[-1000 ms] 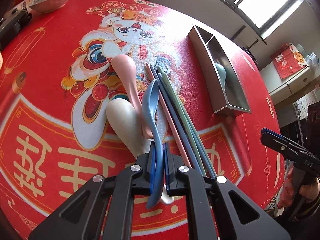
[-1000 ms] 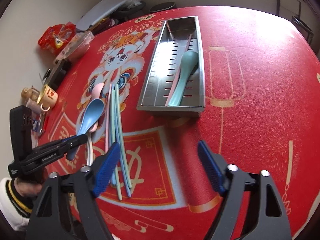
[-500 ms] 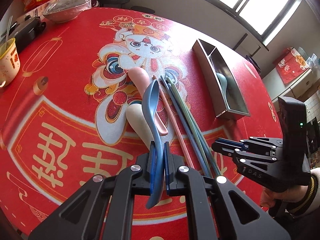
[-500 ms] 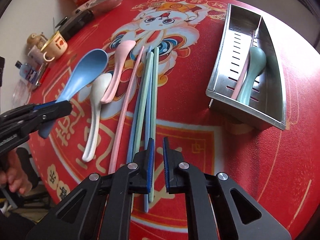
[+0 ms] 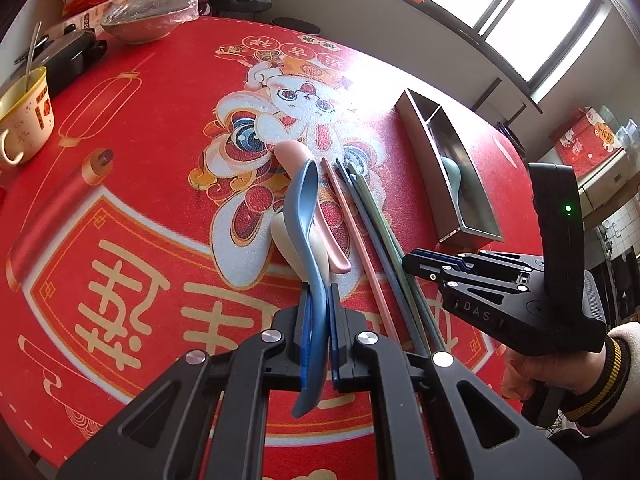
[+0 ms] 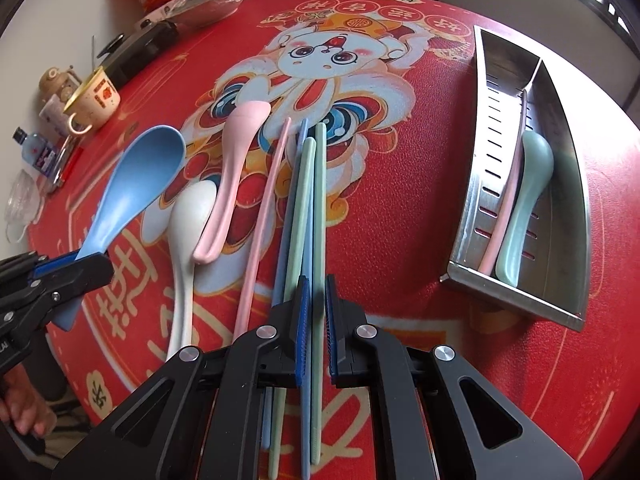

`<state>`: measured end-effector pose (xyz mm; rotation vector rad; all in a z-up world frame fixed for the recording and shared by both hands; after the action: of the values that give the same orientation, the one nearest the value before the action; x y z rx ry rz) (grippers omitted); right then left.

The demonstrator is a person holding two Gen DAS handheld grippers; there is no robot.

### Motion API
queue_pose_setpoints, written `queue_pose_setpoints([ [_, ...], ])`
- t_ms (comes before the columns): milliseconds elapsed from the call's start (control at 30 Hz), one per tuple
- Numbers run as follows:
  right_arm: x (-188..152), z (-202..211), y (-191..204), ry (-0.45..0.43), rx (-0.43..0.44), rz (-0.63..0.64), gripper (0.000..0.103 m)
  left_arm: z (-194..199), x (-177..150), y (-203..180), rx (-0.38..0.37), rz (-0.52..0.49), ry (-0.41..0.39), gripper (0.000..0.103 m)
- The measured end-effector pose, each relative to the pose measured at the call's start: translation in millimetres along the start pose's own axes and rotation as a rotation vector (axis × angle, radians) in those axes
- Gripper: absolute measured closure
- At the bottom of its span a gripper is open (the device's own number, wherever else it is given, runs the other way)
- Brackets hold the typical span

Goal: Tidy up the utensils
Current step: 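Reach the right gripper to the mint chopsticks while the left gripper holds the blue spoon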

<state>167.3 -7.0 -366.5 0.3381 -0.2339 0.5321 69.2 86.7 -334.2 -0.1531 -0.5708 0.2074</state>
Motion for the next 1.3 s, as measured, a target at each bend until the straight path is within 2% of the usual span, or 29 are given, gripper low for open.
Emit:
queue_pose_setpoints([
  [200,6,-2,-7,0.001,-0.008,-0.051,0.096,7,3,-1,0.003,0.000,-0.020,0.096],
  [433,-6,-5,-3,0.014,-0.044,0.011,0.097,7,2,2,0.001,0.020,-0.019,0.096],
  [733,-22,3,-18,0.051,0.003,-0.052,0.097,-2,7,-3,-0.009,0.011,-0.009,0.096],
  [967,-38,10,-30,0.101,0.033,-0.091,0.097,4,14,-5,0.001,0.015,-0.030,0.096],
  [1300,-40,12,-32,0.090,0.041,-0.091,0.097,6,12,-6,0.006,0.015,-0.027,0.096],
])
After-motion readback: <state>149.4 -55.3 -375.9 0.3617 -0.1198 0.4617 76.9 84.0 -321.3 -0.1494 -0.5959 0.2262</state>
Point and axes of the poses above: each gripper's, at about its wrist camera, not at the fingertips, and z roughly against the way its jaws point, y to its left, x to its top, the point moved 7 cm from there along -z, roughly the way its jaws point, and after that the axes turned 14 degrees about -z, right-handed, at the moved point
